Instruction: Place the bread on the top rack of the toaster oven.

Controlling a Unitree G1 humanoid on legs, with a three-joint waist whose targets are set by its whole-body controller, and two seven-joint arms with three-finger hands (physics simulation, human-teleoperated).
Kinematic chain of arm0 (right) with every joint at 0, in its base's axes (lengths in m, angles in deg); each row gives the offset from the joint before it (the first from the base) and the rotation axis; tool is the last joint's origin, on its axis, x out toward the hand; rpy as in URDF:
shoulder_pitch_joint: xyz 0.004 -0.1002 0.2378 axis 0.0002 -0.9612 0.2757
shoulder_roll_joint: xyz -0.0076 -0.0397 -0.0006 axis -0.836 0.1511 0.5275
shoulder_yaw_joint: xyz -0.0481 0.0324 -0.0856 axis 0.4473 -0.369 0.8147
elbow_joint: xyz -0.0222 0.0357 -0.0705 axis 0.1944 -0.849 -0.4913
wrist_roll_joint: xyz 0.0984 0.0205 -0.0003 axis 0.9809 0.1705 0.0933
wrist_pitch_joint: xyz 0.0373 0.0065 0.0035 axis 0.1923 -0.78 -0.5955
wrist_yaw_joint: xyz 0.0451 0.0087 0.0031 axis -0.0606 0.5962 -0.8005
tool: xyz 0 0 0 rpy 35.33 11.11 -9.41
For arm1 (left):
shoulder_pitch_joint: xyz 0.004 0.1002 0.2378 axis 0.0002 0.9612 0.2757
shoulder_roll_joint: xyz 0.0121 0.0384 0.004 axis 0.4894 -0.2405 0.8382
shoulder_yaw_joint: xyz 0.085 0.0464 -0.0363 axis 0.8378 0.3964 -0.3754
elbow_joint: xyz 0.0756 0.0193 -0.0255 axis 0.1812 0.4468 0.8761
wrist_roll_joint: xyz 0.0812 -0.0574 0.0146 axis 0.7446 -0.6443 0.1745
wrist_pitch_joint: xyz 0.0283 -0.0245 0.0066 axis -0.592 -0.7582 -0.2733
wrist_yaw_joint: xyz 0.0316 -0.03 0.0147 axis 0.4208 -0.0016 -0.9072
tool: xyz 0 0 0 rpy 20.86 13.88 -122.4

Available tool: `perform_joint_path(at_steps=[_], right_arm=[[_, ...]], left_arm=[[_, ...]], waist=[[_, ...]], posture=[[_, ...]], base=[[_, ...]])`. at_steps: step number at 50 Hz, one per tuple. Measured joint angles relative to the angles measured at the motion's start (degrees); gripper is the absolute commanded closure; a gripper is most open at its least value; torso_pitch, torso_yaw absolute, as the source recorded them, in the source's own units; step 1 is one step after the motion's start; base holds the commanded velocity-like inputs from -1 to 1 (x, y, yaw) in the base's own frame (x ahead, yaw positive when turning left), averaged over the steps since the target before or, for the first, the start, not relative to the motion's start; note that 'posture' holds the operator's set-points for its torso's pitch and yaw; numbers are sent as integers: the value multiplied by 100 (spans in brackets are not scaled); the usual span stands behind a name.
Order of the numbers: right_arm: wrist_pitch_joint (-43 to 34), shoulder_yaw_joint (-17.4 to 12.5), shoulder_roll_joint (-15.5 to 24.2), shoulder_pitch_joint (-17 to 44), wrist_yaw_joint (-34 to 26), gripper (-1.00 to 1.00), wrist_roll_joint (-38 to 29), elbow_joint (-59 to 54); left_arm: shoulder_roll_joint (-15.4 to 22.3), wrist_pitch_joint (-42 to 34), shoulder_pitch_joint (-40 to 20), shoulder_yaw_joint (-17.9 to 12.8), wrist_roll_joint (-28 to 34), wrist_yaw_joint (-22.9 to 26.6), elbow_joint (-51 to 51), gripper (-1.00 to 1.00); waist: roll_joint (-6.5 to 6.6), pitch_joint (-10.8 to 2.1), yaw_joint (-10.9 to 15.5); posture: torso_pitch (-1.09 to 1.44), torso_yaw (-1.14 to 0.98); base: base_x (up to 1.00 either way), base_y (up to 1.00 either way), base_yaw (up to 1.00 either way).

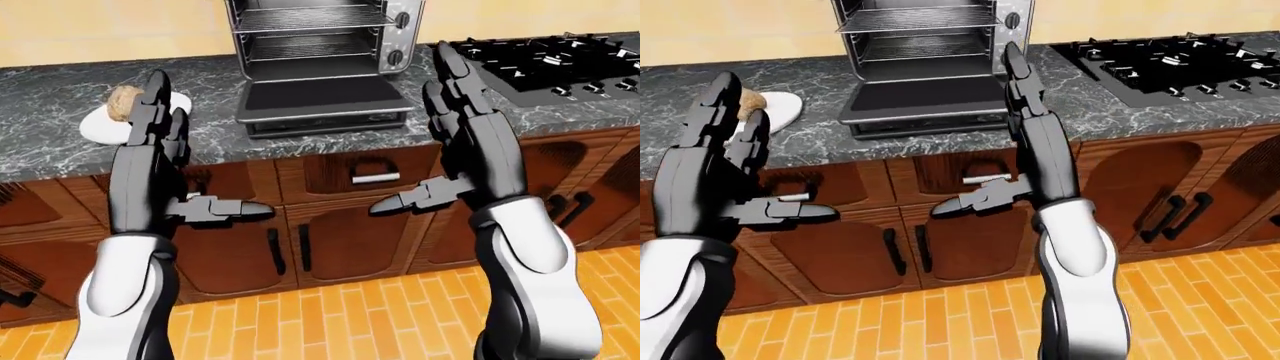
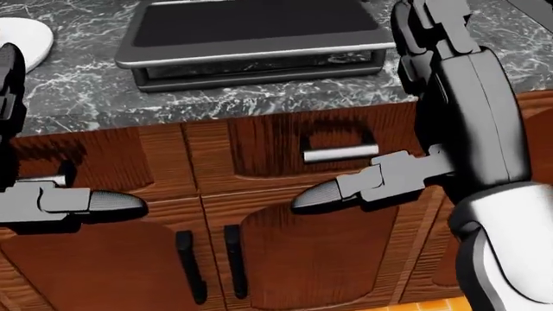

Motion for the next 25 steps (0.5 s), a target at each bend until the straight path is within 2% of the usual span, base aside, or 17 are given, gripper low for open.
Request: perform_joint_path(at_steps=[1,2,4,5,7,8,9,10,11,13,15,16,21,23,25], right_arm=[[-17,-23,-8,-48,0,-100,-1,-9],[-53,-44,-18,-103,4,-100,-9,-27],[-145,-67,-10,-105,15,-100,-25,-54],[-155,-62,0,-52,18,-100,-30,-38],[-80,-45,20,50,22,-100,-38,91],[-32,-39,24,88,19,-100,-41,161],[-7,-23,18,151,6,-100,-32,189],[4,6,-17,166,-7,-100,-20,208],[-19,65,-49,119,-24,-100,-3,178],[-146,130,-42,76,-55,-100,28,41],[-260,70,-27,105,-42,-100,21,4],[-284,34,-17,141,-25,-100,11,24],[-133,-22,-17,156,48,-100,-13,215],[-131,-56,8,127,68,-100,-12,202],[-171,-87,6,49,88,-100,-23,164]], left_arm=[[-26,4,42,33,-10,12,25,-100],[-27,-14,71,65,-28,30,63,-100],[-26,-50,85,72,-56,52,90,-100],[-24,-46,73,51,-55,48,78,-100],[-4,-4,11,18,-36,25,-14,-100],[14,0,-41,3,-30,16,-89,-100],[39,6,-73,-29,-22,7,-152,-100],[73,12,-91,-67,-19,3,-157,-100],[87,-8,-64,-108,-12,-4,-114,-100],[85,-127,-44,-140,15,-32,4,-100],[106,-232,-129,-104,15,-39,31,-100],[121,-244,-161,-89,9,-34,5,-100],[138,-221,-223,-84,-34,-3,-177,-100],[97,-285,-247,-26,-68,6,-201,-100],[101,-369,-238,33,-126,37,-173,-100]], waist=[[78,100,-50],[15,140,-66],[-157,6,-88],[-183,-66,-92],[-80,-89,-144],[24,-72,-157],[181,-72,-97],[282,-58,-7],[286,-16,52],[290,-59,127],[176,-133,121],[79,-148,107],[-436,-72,57],[-368,-67,-70],[-393,-130,-101]], posture=[[0,0],[0,0],[0,0],[0,0],[0,0],[0,0],[0,0],[0,0],[0,0],[0,0],[0,0],[0,0],[0,0],[0,0],[0,0]], base=[[23,34,0],[23,33,0],[23,32,0],[23,33,0],[11,15,0],[5,6,0],[5,6,0],[7,6,0],[2,10,0],[0,12,0],[0,25,0],[0,36,0],[0,35,0],[0,35,0],[0,35,0]])
